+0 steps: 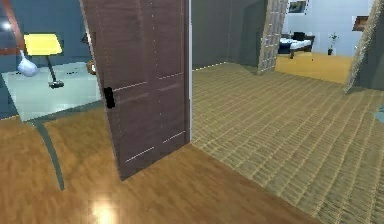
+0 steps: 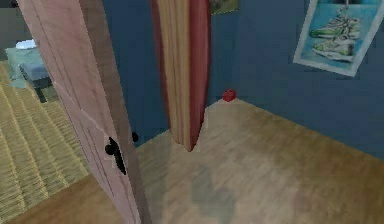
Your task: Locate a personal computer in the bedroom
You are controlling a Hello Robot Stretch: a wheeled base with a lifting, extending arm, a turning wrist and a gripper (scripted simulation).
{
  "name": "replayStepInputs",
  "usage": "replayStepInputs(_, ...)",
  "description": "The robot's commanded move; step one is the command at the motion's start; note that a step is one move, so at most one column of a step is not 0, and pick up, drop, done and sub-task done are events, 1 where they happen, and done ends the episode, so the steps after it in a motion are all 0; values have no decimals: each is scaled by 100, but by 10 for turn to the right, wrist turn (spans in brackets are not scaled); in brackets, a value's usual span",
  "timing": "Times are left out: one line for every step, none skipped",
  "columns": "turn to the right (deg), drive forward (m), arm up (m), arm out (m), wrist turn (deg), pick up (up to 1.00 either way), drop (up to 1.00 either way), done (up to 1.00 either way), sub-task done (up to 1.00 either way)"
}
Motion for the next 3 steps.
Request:
replayStepInputs(0, 45, 0, 0, 0, 0, 0, 0, 0)
replayStepInputs(330, 0, 0, 0, 0, 0, 0, 0, 0)
replayStepInputs(0, 100, 0, 0, 0, 0, 0, 0, 0)
